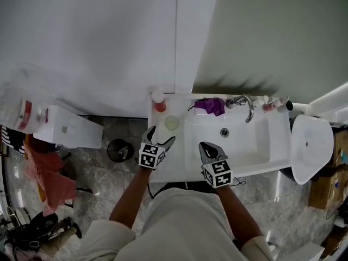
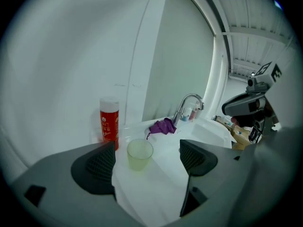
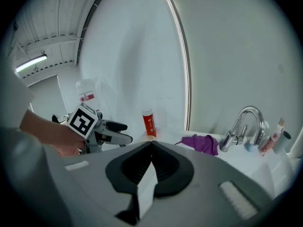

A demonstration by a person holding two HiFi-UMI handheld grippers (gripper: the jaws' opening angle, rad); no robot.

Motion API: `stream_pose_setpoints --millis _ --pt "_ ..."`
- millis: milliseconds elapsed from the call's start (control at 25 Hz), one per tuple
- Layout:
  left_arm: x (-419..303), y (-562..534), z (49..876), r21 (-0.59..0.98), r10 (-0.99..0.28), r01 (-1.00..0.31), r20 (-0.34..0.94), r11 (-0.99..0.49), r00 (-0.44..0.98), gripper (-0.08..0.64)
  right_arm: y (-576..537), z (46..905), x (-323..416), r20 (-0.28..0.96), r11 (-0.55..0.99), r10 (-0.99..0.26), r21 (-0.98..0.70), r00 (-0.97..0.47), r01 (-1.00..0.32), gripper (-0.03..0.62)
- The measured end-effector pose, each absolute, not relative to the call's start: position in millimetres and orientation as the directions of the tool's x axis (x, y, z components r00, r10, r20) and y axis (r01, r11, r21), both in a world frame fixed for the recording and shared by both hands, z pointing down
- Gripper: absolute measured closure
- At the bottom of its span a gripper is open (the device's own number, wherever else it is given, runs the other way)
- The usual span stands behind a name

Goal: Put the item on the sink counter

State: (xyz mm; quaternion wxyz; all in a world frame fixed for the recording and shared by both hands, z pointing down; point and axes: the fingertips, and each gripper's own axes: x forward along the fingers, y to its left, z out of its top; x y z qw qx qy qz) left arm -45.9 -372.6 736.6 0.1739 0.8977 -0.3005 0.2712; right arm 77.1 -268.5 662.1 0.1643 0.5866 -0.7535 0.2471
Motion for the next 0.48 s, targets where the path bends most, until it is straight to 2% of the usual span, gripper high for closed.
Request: stream_pose_setpoints --millis 480 --pt "-64 -332 668 0.152 -0.548 -0.698 0.513 -0.700 0.661 0.137 -245 627 79 0.483 0.260 -0.809 -0.220 -0.336 -0.940 0.581"
